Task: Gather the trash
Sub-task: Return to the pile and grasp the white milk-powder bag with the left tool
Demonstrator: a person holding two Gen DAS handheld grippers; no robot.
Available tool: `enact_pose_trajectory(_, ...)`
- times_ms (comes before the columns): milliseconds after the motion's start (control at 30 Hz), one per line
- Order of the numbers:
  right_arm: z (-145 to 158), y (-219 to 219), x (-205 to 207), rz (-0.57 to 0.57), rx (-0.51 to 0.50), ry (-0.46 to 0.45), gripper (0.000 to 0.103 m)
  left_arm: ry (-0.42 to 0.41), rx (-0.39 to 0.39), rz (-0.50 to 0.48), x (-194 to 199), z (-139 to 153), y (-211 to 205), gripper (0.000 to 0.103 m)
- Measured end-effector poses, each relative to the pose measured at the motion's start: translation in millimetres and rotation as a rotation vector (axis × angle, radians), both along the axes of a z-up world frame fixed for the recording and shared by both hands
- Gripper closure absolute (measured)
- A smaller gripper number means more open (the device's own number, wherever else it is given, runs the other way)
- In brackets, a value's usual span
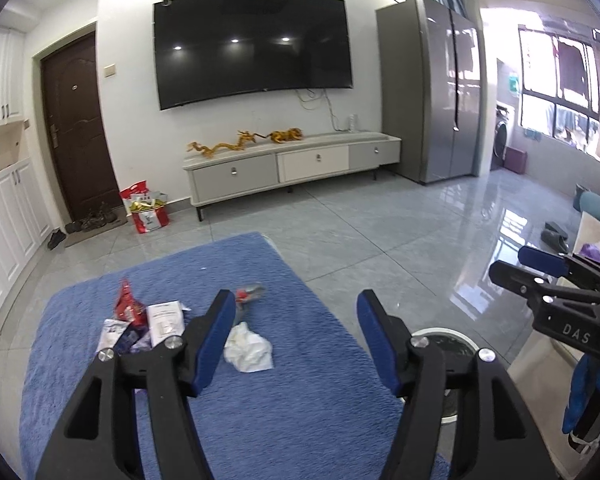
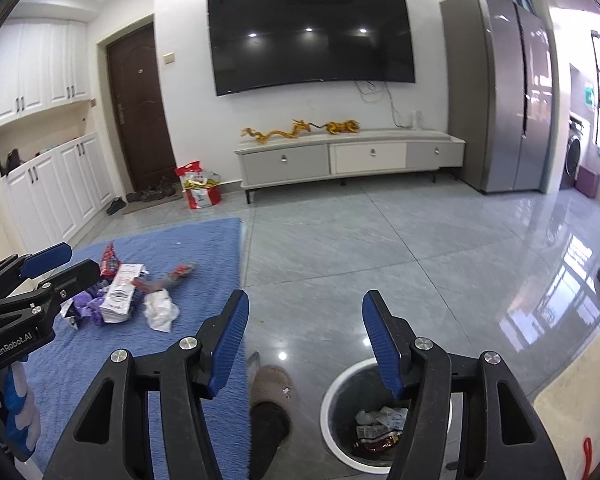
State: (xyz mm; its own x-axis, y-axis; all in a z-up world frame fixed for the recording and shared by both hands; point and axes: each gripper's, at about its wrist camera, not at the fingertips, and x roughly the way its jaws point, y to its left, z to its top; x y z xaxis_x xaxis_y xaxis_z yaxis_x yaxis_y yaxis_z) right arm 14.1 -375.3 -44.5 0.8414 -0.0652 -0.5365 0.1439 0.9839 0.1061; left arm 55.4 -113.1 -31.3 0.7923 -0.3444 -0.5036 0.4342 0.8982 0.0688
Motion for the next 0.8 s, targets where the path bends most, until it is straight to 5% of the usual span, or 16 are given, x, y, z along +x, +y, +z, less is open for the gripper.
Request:
enact_pose_trajectory(433, 34.1, 66.4, 0.5, 0.083, -0.091, -0.026, 0.041, -0.052, -0.066, 0.098, -12.3, 8.6, 69.9, 0.041)
enact_pose_trajectory(800, 68.1, 119.9, -12.1, 0.164, -0.163, -0.072, 0.036, -0.098, -0.139, 0.256, -20.8, 19.0, 180.8, 0.041)
